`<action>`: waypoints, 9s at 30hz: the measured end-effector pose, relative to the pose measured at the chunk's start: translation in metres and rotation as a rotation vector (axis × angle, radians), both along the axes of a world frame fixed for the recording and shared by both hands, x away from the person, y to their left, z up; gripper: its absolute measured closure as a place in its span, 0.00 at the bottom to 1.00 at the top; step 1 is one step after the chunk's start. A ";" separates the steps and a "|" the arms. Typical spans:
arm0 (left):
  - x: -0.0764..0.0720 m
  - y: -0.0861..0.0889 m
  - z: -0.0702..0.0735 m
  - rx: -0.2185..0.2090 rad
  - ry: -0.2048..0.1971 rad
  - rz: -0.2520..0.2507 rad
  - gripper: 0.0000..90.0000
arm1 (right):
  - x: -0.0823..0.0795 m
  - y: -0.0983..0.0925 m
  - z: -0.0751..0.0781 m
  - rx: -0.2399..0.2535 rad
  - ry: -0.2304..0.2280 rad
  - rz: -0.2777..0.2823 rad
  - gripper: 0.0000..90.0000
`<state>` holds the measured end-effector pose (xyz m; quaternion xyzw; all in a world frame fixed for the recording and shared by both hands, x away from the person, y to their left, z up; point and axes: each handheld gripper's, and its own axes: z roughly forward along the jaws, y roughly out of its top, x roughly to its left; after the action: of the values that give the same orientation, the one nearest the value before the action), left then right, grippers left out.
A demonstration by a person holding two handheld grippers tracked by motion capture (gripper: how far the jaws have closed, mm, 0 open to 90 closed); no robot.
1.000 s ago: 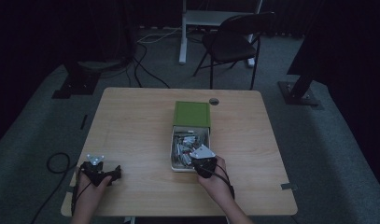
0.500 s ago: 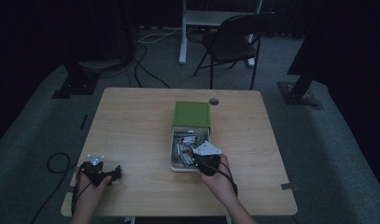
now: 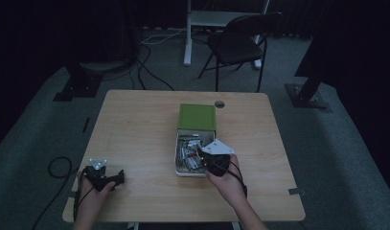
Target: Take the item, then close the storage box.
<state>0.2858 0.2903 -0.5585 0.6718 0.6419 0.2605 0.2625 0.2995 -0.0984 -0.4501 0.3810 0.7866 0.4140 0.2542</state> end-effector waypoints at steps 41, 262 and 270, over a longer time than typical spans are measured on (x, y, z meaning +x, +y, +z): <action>0.000 -0.001 0.000 -0.002 -0.002 0.006 0.01 | 0.020 -0.096 0.022 0.067 -0.055 -0.218 0.97; 0.025 -0.143 0.045 -0.118 -0.245 -0.659 0.01 | 0.023 -0.097 -0.064 0.180 0.129 0.172 0.15; 0.031 -0.145 0.043 -0.109 -0.239 -0.658 0.01 | 0.024 -0.097 -0.064 0.186 0.136 0.171 0.14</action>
<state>0.3172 0.1449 -0.5150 0.7923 0.3687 0.2044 0.4411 0.3235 -0.1957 -0.5145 0.3619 0.7898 0.4786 0.1275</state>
